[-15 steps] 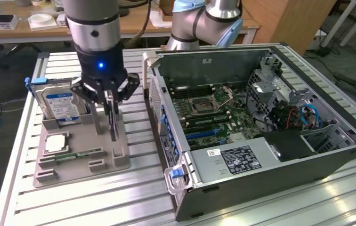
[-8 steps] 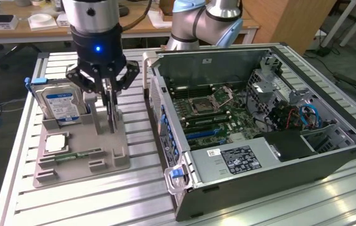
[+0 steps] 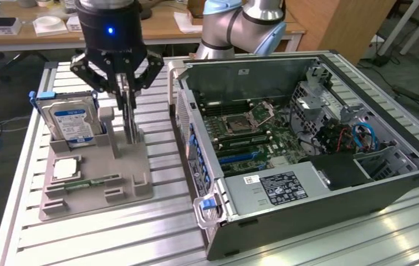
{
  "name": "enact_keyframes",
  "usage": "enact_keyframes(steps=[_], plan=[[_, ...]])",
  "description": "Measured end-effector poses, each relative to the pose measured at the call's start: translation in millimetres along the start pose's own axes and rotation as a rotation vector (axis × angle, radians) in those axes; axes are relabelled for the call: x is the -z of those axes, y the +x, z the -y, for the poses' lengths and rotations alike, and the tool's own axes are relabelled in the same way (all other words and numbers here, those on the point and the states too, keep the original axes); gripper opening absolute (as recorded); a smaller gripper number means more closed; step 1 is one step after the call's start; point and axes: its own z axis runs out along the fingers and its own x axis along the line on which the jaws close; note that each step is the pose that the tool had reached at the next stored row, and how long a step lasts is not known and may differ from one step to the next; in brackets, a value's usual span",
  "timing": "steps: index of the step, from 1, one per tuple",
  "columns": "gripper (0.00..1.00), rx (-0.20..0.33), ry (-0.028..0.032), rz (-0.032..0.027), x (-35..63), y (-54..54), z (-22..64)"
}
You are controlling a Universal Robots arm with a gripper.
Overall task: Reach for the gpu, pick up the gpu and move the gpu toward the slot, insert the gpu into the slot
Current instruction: 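Pick up the gpu and move the gpu toward the slot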
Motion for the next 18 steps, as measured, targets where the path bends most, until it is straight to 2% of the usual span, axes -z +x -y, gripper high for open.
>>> enact_keyframes(steps=[18], plan=[[0.26, 0.000, -0.0006, 0.0006, 77.1, -0.7, -2.8]])
